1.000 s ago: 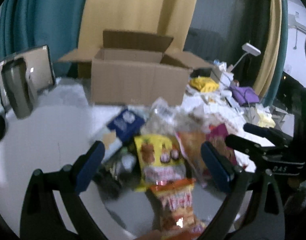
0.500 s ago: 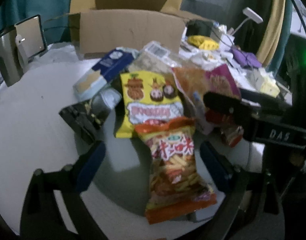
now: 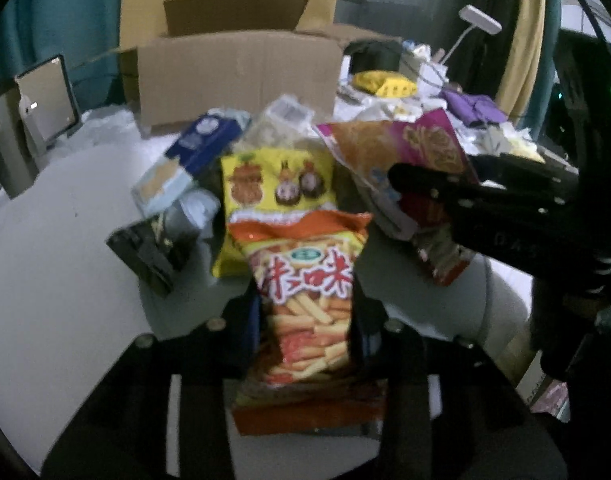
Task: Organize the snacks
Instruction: 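Grasp the pink bag with the right gripper while the left grasps the orange stick-snack bag, then carry both bags into the cardboard box and open both grippers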
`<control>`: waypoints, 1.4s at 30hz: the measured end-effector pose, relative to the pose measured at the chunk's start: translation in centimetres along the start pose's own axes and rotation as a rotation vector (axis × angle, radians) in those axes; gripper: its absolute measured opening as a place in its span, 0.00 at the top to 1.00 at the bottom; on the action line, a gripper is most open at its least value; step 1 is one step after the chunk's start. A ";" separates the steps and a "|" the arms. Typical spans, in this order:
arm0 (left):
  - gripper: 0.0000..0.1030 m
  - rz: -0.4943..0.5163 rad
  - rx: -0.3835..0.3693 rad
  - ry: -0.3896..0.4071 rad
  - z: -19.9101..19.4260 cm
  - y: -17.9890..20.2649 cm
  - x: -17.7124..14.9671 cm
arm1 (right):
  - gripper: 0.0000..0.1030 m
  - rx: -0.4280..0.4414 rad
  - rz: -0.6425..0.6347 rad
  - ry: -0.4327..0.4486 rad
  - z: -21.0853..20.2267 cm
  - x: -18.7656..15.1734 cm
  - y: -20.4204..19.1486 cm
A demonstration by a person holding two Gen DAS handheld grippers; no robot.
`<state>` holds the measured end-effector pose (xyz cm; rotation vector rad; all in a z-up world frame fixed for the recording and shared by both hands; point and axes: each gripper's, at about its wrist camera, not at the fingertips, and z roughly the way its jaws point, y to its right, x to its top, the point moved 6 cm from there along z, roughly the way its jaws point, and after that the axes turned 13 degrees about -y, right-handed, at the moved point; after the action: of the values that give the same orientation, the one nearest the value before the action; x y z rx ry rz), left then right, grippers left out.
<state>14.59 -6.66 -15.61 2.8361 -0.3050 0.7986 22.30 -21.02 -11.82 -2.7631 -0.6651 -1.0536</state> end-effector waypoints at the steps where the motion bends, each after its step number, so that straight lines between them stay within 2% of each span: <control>1: 0.63 0.000 0.001 0.007 -0.3 0.0 0.2 | 0.56 -0.001 -0.001 0.010 -0.4 0.2 0.1; 11: 0.63 -0.018 0.004 0.076 -2.7 -1.3 2.8 | 0.56 -0.009 0.015 0.087 -4.0 2.4 1.3; 20: 0.63 -0.021 0.021 0.145 -4.5 -3.0 5.9 | 0.56 0.066 0.059 0.129 -5.5 4.7 2.6; 33: 0.63 -0.028 0.065 0.230 -5.4 -7.3 11.8 | 0.56 0.094 0.068 0.153 -4.5 9.7 4.1; 42: 0.63 -0.041 0.053 0.269 -4.8 -11.0 17.5 | 0.56 0.112 0.094 0.159 -2.4 14.3 5.2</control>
<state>29.53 2.39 -3.60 2.7257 -0.1876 1.1782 32.61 -21.17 -0.39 -2.5560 -0.5501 -1.1632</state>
